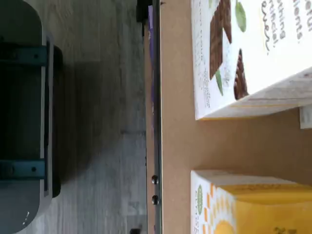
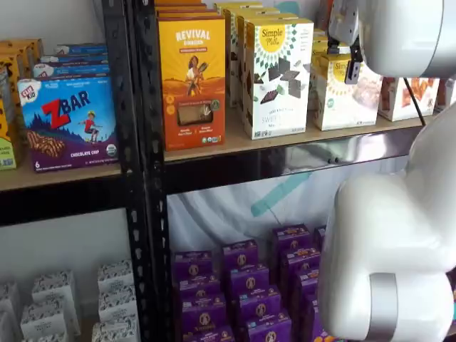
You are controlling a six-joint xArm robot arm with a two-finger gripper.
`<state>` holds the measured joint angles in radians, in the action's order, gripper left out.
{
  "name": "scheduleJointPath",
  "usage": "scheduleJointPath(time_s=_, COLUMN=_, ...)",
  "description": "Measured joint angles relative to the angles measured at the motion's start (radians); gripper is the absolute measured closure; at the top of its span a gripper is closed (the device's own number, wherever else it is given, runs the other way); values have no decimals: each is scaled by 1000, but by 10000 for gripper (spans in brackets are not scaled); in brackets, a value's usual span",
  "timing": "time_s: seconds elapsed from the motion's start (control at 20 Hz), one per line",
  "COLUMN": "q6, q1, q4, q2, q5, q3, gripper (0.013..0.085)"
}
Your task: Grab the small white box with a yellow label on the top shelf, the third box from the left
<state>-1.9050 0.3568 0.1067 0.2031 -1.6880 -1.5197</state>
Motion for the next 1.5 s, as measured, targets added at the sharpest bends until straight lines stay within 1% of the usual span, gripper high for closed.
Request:
scheduleJointPath(time_s=0.05, q6=0, q1=0, q4=1, q2=-2, q5=-4, q3=-3, gripper=210)
scheduleJointPath(time_s=0.1, q6=1, q1=-1, q4=1, q2=-3, q5=-5, q3=-6, gripper=250)
scheduleJointPath(time_s=0.15, q6=1, q1=-1, q4=0, q2=-5, q5=-7, q3=-8, gripper=250)
scheduleJointPath(time_s=0.25, q6=2, q1=-2, q4=-3, q2=-6, q5=-8, q3=-11, gripper=330)
scheduleJointPath(time_s=0.4, q6=4, q1=-4, q4=-6, q2=-8, q5=-8, q3=-14, gripper=330)
scheduleJointPath(time_s=0.45, q6=4, q1=-4, q4=-5, q2=-7, q5=-5, q3=-12, gripper=370)
scheduleJointPath(time_s=0.5, q6=4, q1=-4, q4=-5, q2=-6, q5=-2, q3=-10, gripper=370)
scheduleJointPath(time_s=0.55, q6=4, q1=-4, q4=-4, q2=-5, q5=1, q3=-8, gripper=410)
scheduleJointPath(time_s=0.6, q6=4, q1=-4, q4=-4, q2=-4, q5=2, q3=-7, gripper=410)
scheduleJointPath(time_s=0.65, q6=3, q1=-4, q4=-3, q2=-4, q5=3, q3=-6, gripper=450)
scheduleJointPath(time_s=0.85, q6=2, q1=-2, q4=0, q2=-5, q5=4, q3=-6, gripper=450)
scheduleJointPath(time_s=0.9, q6=1, q1=-1, q4=2, q2=-6, q5=3, q3=-7, gripper=490)
scheduleJointPath(time_s=0.95, q6=1, q1=0, q4=3, q2=-6, q5=3, q3=-8, gripper=490)
scheduleJointPath(time_s=1.0, q6=0, q1=1, q4=6, q2=-6, q5=3, q3=-8, gripper=530)
scheduleJointPath(time_s=1.3, q6=-4, q1=6, q4=11, q2=-7, q5=2, q3=-11, gripper=530)
scheduleJointPath(time_s=1.35, q6=-5, q1=8, q4=12, q2=-7, q5=1, q3=-13, gripper=570)
scheduleJointPath(time_s=1.4, q6=-6, q1=9, q4=13, q2=-7, q5=0, q3=-13, gripper=570)
scheduleJointPath(time_s=1.45, q6=-7, q1=10, q4=14, q2=-7, q5=-1, q3=-14, gripper=610)
scheduleJointPath(time_s=1.5, q6=-8, q1=11, q4=14, q2=-8, q5=-2, q3=-15, gripper=610)
